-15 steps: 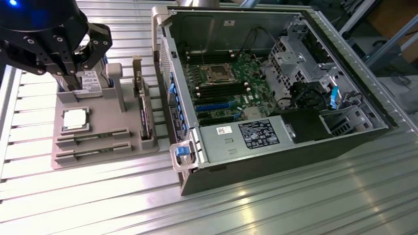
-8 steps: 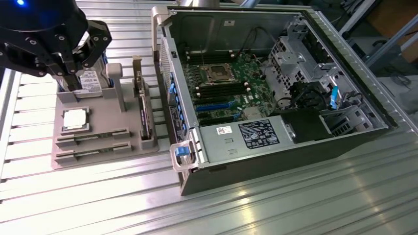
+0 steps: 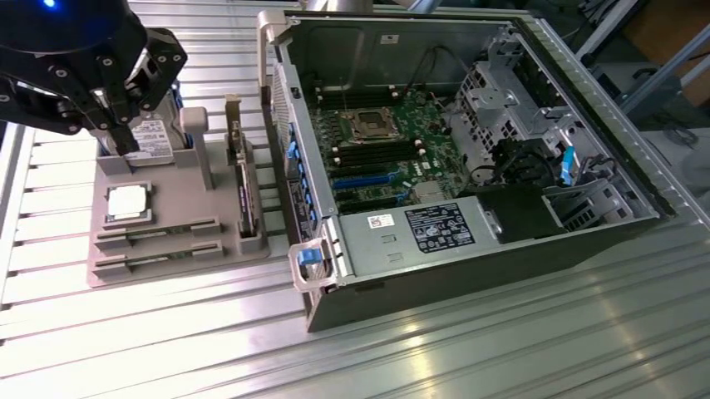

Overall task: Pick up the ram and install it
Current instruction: 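Pick up the ram and move it above insertion slot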

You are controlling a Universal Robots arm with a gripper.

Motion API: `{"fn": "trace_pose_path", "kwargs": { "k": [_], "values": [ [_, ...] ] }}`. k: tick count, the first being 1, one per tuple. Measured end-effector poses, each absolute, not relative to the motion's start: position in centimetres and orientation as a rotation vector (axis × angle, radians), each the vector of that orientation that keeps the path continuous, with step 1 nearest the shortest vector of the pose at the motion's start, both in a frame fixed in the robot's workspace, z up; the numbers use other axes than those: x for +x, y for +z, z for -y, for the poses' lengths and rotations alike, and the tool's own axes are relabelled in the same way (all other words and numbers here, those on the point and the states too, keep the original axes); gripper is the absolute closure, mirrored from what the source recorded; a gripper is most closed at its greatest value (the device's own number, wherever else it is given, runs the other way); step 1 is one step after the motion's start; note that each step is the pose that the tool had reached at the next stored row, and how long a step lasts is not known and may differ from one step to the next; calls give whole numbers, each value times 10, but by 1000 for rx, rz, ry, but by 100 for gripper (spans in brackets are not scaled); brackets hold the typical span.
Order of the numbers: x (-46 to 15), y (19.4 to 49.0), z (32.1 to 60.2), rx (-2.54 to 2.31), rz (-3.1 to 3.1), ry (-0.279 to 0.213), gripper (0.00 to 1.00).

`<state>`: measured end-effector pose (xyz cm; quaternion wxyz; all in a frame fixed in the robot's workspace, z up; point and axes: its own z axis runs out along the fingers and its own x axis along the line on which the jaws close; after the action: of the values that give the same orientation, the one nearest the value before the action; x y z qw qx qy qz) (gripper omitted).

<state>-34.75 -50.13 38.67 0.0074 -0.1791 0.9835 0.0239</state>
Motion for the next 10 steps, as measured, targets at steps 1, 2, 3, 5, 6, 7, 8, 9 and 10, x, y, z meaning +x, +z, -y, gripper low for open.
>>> {"fn": "trace_pose_path", "kwargs": {
  "k": [1,2,3,5,6,7,8,9,10],
  "values": [
    [-347,387,501,-595,-3069,75,89],
    [-347,387,501,-642,-3060,75,89],
    [-347,387,501,-659,-3057,75,89],
    [-347,387,501,-713,-3046,76,89],
    [-347,387,501,-736,-3041,76,89],
    [-347,387,501,-779,-3031,76,89],
    [-347,387,501,-807,-3024,76,89],
    [-347,387,501,-830,-3018,76,89],
    [-347,387,501,-852,-3012,77,89]
  ]
}}
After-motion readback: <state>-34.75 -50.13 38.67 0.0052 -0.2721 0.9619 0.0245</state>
